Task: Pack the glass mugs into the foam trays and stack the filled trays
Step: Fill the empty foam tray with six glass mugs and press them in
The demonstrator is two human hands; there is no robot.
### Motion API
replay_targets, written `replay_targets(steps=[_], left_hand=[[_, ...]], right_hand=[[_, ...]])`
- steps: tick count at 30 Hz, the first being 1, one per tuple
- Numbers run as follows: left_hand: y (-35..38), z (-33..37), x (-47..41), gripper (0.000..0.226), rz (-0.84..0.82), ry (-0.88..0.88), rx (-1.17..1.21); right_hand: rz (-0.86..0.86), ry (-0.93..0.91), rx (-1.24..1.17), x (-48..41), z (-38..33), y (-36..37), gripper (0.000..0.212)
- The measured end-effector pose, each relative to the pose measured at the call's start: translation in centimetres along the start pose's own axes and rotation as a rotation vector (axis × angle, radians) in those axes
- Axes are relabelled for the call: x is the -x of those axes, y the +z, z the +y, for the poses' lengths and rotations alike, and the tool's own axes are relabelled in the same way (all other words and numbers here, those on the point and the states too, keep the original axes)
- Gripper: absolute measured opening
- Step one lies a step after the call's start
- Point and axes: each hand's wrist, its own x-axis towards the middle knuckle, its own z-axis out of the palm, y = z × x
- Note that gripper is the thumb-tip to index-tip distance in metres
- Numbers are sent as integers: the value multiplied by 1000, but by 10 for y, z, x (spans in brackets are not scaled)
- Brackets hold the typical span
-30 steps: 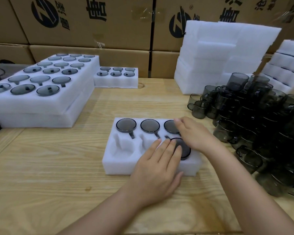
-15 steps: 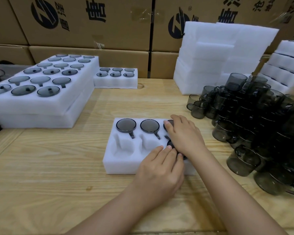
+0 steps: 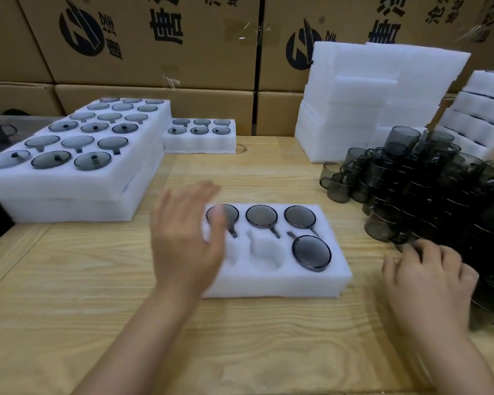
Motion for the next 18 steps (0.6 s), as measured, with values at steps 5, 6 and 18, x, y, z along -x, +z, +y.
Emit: replay_targets(steps=[5, 6, 18], left_hand=[[13, -58, 7, 21, -43, -902, 536], [18, -65, 12, 21, -116, -957, 570], [31, -68, 19, 60, -427, -923, 856]], right_hand=[[-22, -42, -226, 8, -5, 7, 39], [-23, -49, -300, 9, -7, 9, 37], [18, -42, -717, 4, -12, -7, 29]])
